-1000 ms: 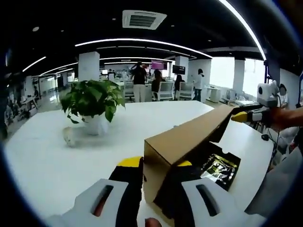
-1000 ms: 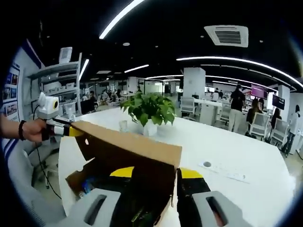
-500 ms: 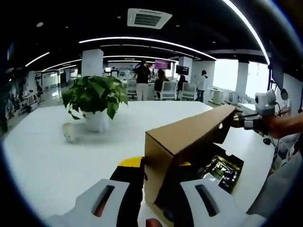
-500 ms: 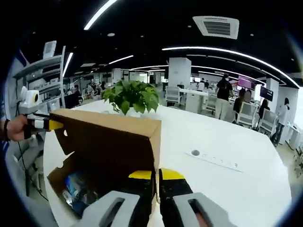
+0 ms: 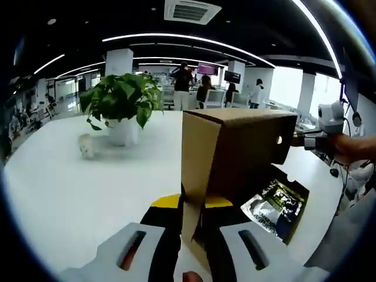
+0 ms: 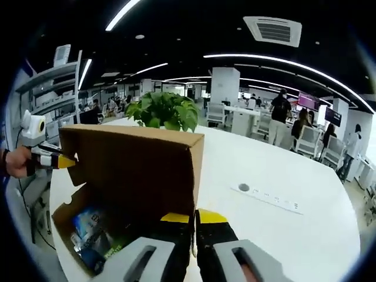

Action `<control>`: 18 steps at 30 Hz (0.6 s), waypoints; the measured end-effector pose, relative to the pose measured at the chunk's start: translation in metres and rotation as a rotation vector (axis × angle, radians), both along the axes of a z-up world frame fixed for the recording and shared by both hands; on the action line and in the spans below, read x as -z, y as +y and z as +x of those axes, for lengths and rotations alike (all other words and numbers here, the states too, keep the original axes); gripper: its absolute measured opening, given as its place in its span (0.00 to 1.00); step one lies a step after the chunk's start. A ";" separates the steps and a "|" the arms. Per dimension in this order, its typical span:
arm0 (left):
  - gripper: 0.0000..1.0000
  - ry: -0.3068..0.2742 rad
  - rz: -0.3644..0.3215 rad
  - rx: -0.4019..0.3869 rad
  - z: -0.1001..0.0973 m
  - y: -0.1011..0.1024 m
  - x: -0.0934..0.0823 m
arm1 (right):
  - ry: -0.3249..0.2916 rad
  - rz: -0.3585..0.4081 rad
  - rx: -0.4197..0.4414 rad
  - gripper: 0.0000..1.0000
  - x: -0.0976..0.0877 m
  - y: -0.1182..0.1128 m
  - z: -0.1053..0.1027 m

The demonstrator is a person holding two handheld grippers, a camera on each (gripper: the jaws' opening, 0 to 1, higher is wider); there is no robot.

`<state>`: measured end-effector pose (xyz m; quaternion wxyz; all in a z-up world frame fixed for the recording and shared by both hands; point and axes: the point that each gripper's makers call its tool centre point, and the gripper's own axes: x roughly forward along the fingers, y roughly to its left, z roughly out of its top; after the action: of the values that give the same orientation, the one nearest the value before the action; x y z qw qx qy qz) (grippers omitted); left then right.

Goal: Operate the shoe box by opening the lid, removing the specified soft item, and placing it in the target area until the item is outside and the box remains undamaged.

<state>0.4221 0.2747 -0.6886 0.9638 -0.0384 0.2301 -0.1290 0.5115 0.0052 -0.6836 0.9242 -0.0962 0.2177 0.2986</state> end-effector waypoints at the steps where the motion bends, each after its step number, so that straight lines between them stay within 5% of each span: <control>1: 0.09 -0.002 0.007 -0.002 0.001 0.001 0.000 | 0.000 0.002 -0.001 0.00 0.000 0.000 0.002; 13: 0.10 0.004 0.038 -0.065 0.006 0.008 0.003 | 0.021 0.005 -0.013 0.00 0.006 0.003 0.011; 18: 0.06 0.056 0.044 -0.066 0.000 0.006 0.021 | 0.027 -0.006 -0.024 0.00 0.010 0.003 0.014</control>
<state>0.4223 0.2804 -0.7096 0.9614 -0.0284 0.2582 -0.0911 0.5260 0.0086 -0.6939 0.9172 -0.0975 0.2298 0.3104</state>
